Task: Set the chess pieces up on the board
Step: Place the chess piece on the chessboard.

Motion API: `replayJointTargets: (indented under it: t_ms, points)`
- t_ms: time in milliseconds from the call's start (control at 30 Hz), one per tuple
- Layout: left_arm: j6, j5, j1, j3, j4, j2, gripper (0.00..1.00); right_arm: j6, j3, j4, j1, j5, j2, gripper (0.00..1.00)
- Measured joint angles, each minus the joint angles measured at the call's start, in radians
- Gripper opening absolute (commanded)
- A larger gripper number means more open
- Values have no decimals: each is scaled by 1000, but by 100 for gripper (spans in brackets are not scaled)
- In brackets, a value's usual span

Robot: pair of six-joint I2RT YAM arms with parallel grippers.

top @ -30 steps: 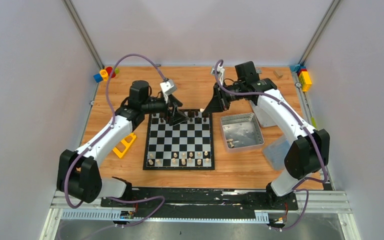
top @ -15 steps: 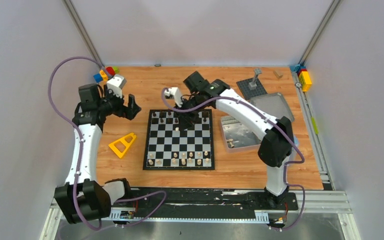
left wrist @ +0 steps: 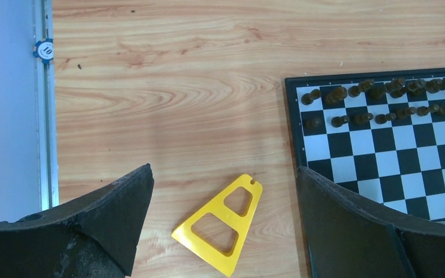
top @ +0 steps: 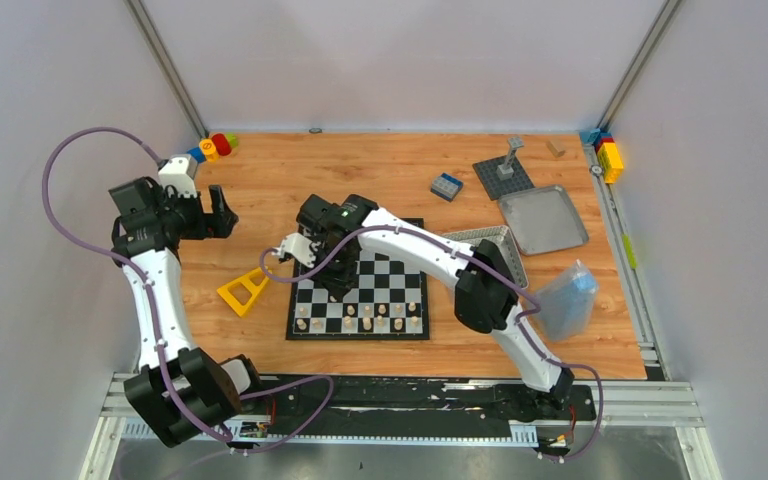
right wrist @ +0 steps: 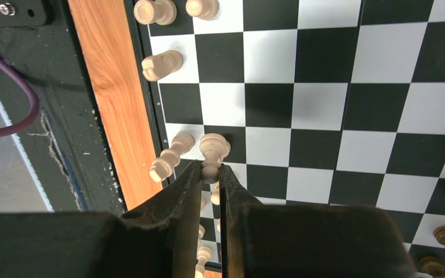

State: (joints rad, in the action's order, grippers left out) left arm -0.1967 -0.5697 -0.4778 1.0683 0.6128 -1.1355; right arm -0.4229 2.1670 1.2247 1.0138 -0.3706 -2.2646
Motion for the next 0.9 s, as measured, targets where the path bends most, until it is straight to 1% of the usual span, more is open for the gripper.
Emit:
replayJointTargets:
  t_ms: [233, 900]
  points:
    - [9, 22, -3, 0, -1, 24, 100, -25, 98, 61, 29, 62, -84, 0]
    - [13, 29, -3, 0, -3, 34, 100, -58, 129, 88, 76, 134, -157, 0]
